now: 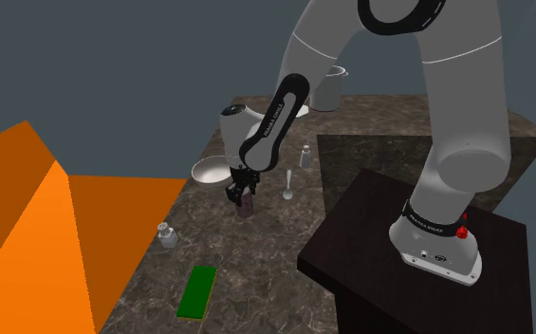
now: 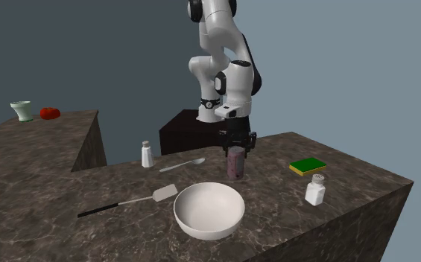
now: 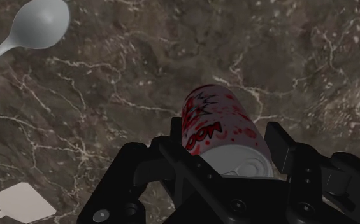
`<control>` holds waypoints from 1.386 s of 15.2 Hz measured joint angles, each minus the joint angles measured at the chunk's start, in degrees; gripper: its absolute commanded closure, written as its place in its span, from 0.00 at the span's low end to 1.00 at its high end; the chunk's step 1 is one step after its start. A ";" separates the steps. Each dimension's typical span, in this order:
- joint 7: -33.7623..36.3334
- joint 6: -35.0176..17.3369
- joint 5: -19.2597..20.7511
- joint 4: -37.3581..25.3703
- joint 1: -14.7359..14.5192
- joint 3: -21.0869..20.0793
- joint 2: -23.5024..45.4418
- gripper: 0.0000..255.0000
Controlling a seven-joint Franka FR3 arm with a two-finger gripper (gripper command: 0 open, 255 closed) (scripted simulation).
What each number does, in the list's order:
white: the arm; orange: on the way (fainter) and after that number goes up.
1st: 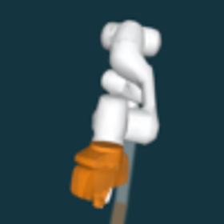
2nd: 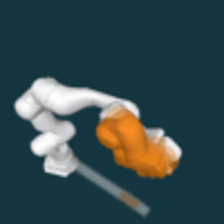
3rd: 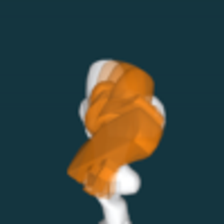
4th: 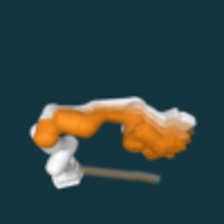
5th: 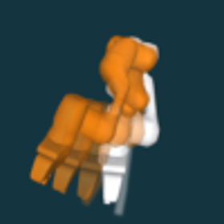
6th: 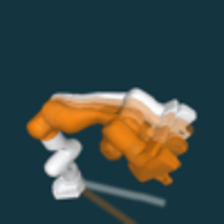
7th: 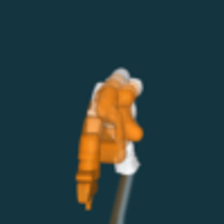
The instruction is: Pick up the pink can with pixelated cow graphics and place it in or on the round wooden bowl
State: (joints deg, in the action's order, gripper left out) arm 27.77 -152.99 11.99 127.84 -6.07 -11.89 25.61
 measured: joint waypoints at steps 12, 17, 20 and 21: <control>-2.57 6.88 -3.60 1.08 1.87 -2.46 -7.88 1.00; -3.82 10.19 -5.20 0.74 2.49 -3.19 -10.97 1.00; -4.45 12.05 -6.12 0.72 2.75 -3.57 -12.89 1.00; -4.57 12.65 -6.37 0.62 2.78 -3.68 -13.42 1.00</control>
State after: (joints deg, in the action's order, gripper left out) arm 23.20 -140.34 5.62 128.46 -3.29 -15.57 12.20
